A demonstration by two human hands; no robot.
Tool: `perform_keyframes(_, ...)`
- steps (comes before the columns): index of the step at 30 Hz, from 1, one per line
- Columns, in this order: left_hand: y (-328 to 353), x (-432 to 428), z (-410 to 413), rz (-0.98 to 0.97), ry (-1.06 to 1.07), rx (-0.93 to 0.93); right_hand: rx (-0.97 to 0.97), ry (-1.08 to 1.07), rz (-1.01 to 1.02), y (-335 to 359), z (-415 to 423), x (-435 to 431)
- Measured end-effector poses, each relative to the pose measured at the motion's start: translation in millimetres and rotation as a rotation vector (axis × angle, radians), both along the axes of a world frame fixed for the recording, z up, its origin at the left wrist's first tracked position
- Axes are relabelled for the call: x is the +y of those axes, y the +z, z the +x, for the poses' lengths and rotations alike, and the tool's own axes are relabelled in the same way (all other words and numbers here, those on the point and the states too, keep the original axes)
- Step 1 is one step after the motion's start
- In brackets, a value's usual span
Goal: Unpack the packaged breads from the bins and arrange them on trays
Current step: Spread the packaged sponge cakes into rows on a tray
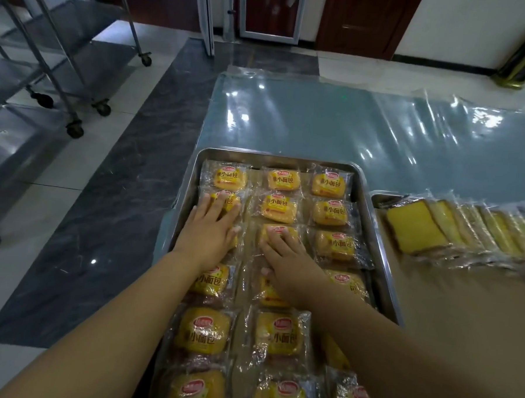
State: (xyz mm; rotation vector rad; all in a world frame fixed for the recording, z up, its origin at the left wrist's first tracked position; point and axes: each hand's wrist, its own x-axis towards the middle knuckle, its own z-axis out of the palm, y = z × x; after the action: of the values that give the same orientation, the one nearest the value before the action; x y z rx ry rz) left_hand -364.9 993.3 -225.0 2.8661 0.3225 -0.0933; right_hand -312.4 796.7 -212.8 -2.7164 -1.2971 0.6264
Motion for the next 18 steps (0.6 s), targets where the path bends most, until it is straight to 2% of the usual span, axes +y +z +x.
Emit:
perform_keyframes(4, 22, -20, -9, -0.097, 0.044, -0.095, -0.005, -0.032, 0.106, 18, -6, -12)
perform_keyframes(12, 65, -110, -33, -0.191, 0.018, -0.298, -0.141, -0.247, 0.537, 57, -13, -113)
perform_keyframes(18, 60, -198, -28, -0.258, -0.042, -0.311, -0.152, -0.367, 0.595, 60, 7, -217)
